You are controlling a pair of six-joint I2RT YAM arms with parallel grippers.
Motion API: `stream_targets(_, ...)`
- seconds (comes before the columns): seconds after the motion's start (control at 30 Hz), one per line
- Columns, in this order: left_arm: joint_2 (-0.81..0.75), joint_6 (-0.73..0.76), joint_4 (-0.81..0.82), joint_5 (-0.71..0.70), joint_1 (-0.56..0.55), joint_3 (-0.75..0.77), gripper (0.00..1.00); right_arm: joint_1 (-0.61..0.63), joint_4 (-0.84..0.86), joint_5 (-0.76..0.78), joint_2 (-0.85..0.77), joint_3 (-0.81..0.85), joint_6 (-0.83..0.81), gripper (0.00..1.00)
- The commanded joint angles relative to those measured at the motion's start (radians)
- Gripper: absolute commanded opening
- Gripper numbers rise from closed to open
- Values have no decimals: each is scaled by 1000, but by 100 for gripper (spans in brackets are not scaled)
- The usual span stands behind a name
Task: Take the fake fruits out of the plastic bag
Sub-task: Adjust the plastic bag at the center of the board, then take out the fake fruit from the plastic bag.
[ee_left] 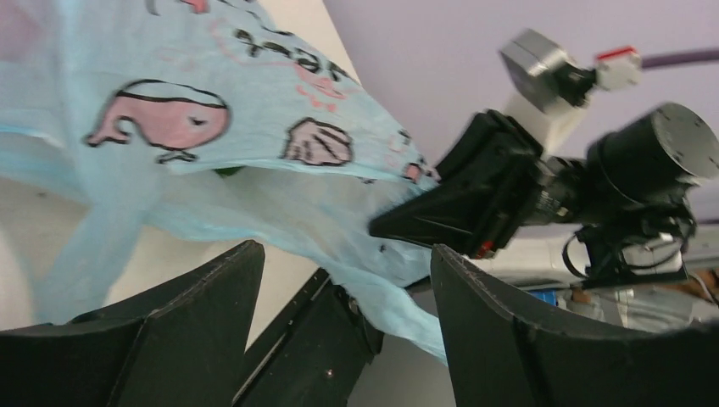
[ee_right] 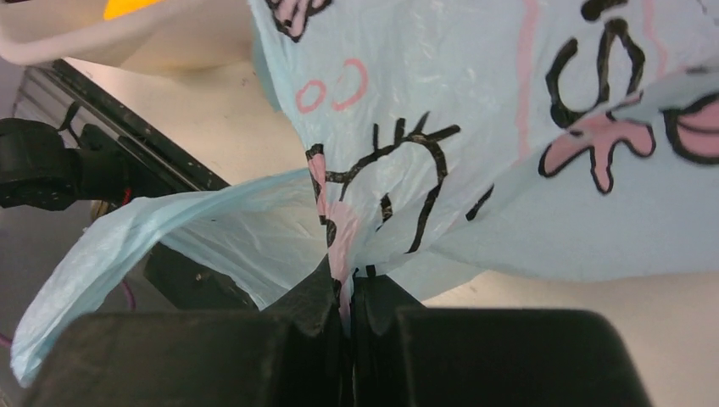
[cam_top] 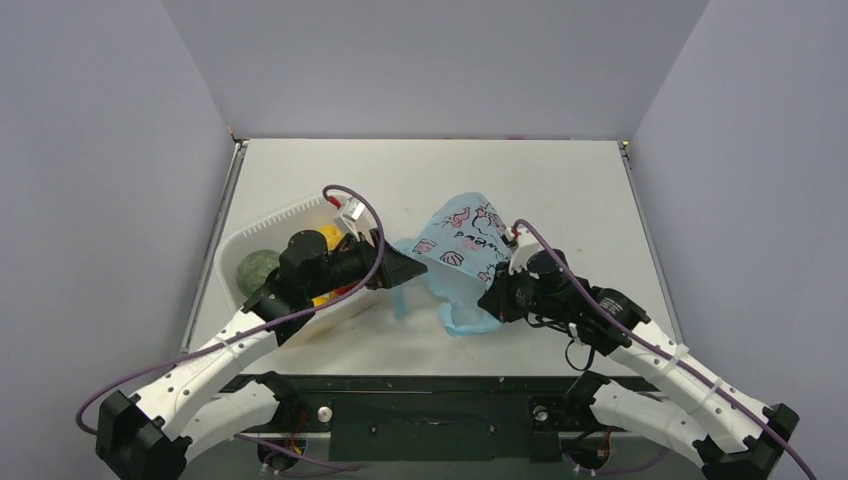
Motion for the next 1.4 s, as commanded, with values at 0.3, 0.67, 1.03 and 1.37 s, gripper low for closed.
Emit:
stream_targets(0.3,213,90,296,-341,-429,-42,65,-1,-331,361,-138,-107,235,0)
stream_targets(0.67,447,241,588,-906,-747,-83,59,-1,-347,415,-142,-43,239,0)
stream_targets(1.03,744,278,921,-1120,-765,-9,51,-1,-333,380,-210,-60,244,0)
stream_targets(1.37,1007,286,1135,-1146,-715,131,64,-1,-280,368,-194,-88,229,0)
